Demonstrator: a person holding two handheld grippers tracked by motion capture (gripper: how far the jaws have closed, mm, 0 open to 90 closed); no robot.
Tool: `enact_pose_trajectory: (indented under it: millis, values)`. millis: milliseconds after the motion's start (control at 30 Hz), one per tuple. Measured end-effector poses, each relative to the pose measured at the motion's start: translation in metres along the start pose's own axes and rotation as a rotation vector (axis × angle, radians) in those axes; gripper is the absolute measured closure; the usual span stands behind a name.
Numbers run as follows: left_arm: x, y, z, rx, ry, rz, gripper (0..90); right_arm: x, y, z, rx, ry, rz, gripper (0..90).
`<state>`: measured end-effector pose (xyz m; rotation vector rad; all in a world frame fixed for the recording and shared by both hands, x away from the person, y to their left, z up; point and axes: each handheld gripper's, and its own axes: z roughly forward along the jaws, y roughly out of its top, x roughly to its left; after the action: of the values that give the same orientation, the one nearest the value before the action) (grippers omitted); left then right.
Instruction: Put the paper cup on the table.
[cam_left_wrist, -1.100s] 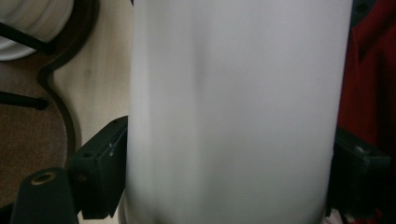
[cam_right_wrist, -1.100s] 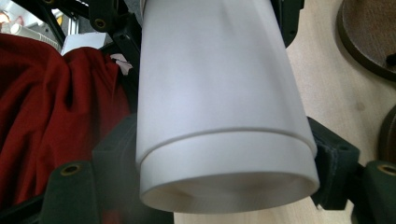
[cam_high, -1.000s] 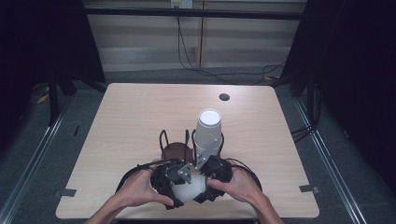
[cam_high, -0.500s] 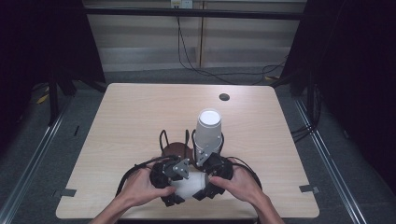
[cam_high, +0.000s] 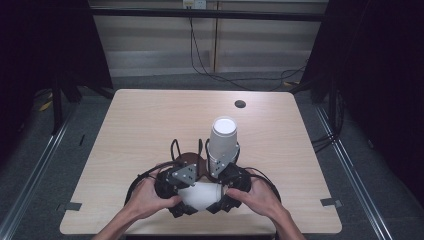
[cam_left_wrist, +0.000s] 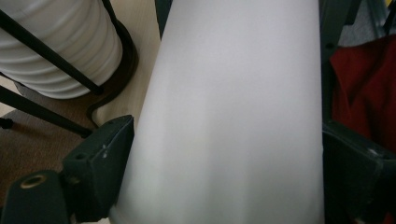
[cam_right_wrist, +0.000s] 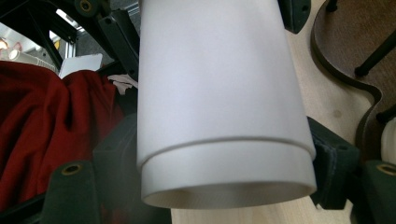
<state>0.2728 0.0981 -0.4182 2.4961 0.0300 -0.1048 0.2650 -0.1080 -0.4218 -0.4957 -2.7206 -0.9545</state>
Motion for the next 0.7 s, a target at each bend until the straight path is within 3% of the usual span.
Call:
enact_pose_trajectory:
  millis: [133, 233, 400, 600, 700]
  values:
    - [0.002, -0.001, -0.003, -0.041, -0.011, -0.013, 10.9, 0.000, 0.000, 0.000, -0.015, -0.001, -0.007, 25.2]
    - [0.006, -0.005, -0.008, -0.117, -0.028, -0.058, 11.4, 0.000, 0.000, -0.001, -0.019, -0.005, -0.002, 25.2]
    - [0.008, -0.008, -0.015, -0.191, -0.034, -0.075, 13.4, -0.001, -0.001, -0.004, -0.039, -0.008, -0.009, 25.3]
    - [0.006, -0.009, -0.020, -0.256, -0.022, -0.090, 15.4, -0.001, -0.002, -0.006, -0.038, -0.011, 0.003, 25.3]
    - [0.005, -0.014, -0.025, -0.283, 0.006, -0.115, 15.5, -0.002, -0.003, -0.007, -0.037, -0.011, 0.001, 25.3]
